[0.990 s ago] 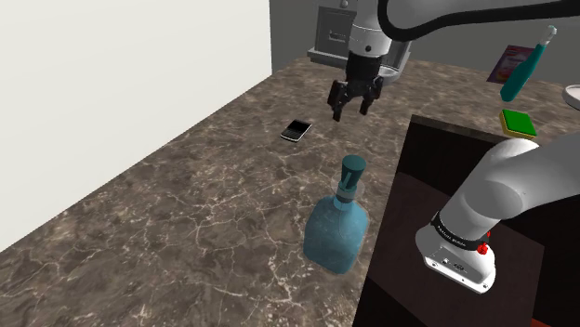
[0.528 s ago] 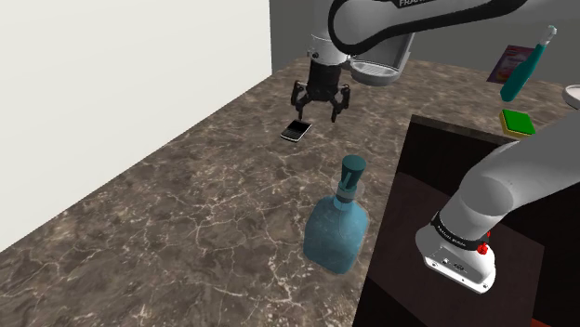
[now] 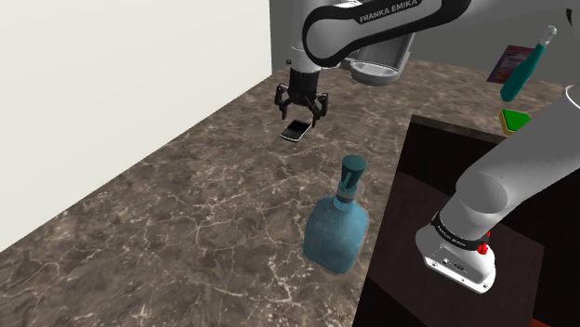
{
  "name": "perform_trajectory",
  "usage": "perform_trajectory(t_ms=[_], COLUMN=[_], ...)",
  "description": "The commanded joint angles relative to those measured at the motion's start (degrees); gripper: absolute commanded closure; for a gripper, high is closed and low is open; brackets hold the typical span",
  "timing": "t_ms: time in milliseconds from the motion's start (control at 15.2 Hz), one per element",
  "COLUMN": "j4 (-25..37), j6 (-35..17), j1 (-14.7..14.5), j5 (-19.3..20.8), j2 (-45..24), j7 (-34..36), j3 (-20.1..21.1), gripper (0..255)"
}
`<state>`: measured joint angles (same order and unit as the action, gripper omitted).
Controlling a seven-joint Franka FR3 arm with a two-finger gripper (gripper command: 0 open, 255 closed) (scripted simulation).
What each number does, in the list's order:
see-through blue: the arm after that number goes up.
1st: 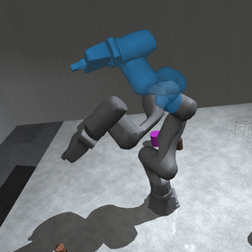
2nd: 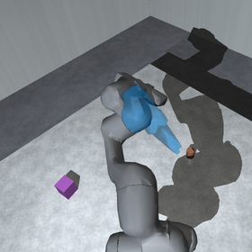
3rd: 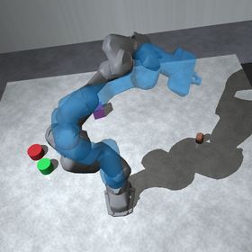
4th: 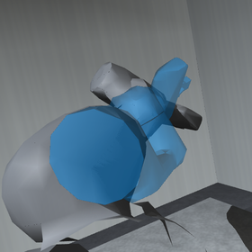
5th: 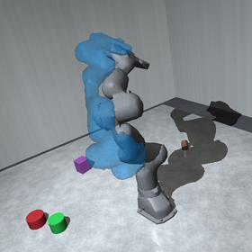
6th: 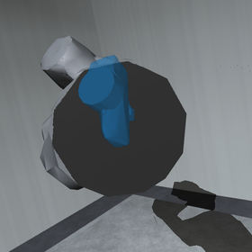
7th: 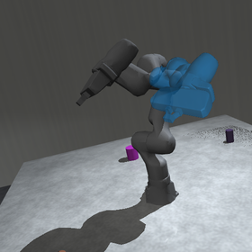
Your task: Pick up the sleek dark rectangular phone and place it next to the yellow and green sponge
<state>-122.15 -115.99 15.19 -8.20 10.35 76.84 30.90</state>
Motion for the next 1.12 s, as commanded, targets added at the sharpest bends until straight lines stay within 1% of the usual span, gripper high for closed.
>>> perform_trajectory(t_ms=[0, 198, 726, 792, 1056], j4=[-1.1, -2.3, -2.3, -2.3, -2.4], j6=[-1.8, -3.8, -3.8, -3.8, -3.9], j1=[0.0, 0.0, 0.0, 0.0, 0.0], j5=[0.3, 0.6, 0.6, 0.6, 0.6], j2=[-0.8, -1.6, -1.6, -1.6, -1.7], j7=[0.6, 0.9, 0.9, 0.9, 0.9], j3=[0.3, 0.6, 0.6, 0.6, 0.6], gripper=[0, 0, 0, 255, 255])
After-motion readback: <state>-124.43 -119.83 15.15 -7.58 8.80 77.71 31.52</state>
